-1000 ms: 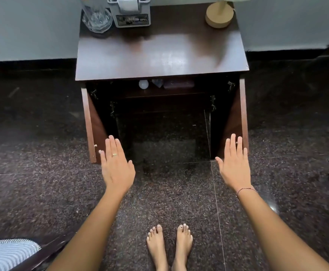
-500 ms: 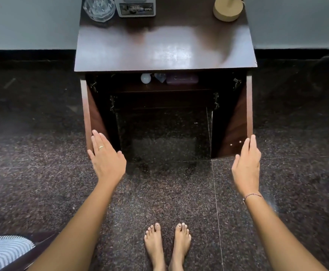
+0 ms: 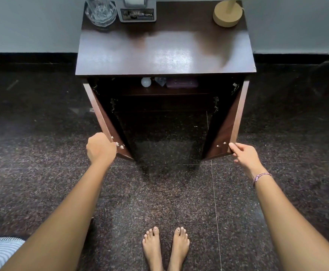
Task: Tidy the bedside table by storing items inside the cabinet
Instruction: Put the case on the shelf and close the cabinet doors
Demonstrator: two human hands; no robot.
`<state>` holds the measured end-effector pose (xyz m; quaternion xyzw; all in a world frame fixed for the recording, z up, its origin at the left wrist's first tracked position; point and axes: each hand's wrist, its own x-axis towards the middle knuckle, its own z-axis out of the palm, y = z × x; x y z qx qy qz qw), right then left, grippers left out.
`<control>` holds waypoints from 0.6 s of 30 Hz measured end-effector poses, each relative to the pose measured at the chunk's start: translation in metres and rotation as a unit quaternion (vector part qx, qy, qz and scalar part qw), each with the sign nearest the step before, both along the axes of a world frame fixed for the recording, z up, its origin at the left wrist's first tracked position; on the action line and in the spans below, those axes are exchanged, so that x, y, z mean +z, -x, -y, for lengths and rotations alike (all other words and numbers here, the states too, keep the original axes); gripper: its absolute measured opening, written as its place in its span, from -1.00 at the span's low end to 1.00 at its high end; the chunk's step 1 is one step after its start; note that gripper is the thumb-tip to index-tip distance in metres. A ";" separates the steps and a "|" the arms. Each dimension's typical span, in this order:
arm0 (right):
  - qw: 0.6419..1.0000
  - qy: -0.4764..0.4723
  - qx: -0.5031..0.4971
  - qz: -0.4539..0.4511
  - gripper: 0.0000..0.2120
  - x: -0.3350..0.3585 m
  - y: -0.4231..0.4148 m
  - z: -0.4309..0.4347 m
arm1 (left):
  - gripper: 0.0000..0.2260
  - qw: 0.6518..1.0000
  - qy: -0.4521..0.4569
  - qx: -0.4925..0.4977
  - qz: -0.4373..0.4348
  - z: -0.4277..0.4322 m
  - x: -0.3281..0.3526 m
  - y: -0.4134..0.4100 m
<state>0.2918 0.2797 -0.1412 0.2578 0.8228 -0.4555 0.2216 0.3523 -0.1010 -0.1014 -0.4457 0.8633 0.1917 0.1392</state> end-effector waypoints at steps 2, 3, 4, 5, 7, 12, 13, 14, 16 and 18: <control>1.000 0.014 0.009 -0.015 -0.67 -0.002 -0.001 0.007 | -0.74 0.998 -0.050 0.024 0.008 0.000 -0.005 0.011; 0.999 0.028 0.009 -0.020 -0.65 -0.002 -0.001 0.011 | -0.75 0.996 -0.079 0.041 0.010 0.000 -0.008 0.016; 0.999 0.046 0.003 -0.020 -0.64 -0.002 0.000 0.015 | -0.76 0.993 -0.106 0.060 0.004 0.000 -0.012 0.020; 0.997 0.069 -0.007 -0.017 -0.64 -0.001 0.001 0.019 | -0.79 0.987 -0.136 0.081 -0.009 -0.001 -0.016 0.024; 0.994 0.108 -0.018 -0.013 -0.63 0.000 0.002 0.027 | -0.81 0.973 -0.193 0.124 -0.036 -0.003 -0.024 0.030; 0.994 0.083 0.073 0.012 -0.53 -0.004 0.011 0.044 | -0.83 0.946 -0.275 0.171 -0.029 -0.014 -0.029 0.045; 0.992 0.083 0.088 0.024 -0.52 -0.004 0.013 0.049 | -0.83 0.939 -0.290 0.181 -0.044 -0.017 -0.029 0.048; 0.991 0.080 0.105 0.037 -0.53 -0.005 0.016 0.054 | -0.84 0.933 -0.303 0.187 -0.058 -0.021 -0.031 0.051; 0.987 0.066 0.136 0.052 -0.54 -0.007 0.022 0.063 | -0.85 0.920 -0.337 0.190 -0.061 -0.030 -0.032 0.057; 0.985 0.059 0.150 0.054 -0.51 -0.011 0.026 0.069 | -0.78 0.903 -0.383 0.191 -0.038 -0.039 -0.034 0.061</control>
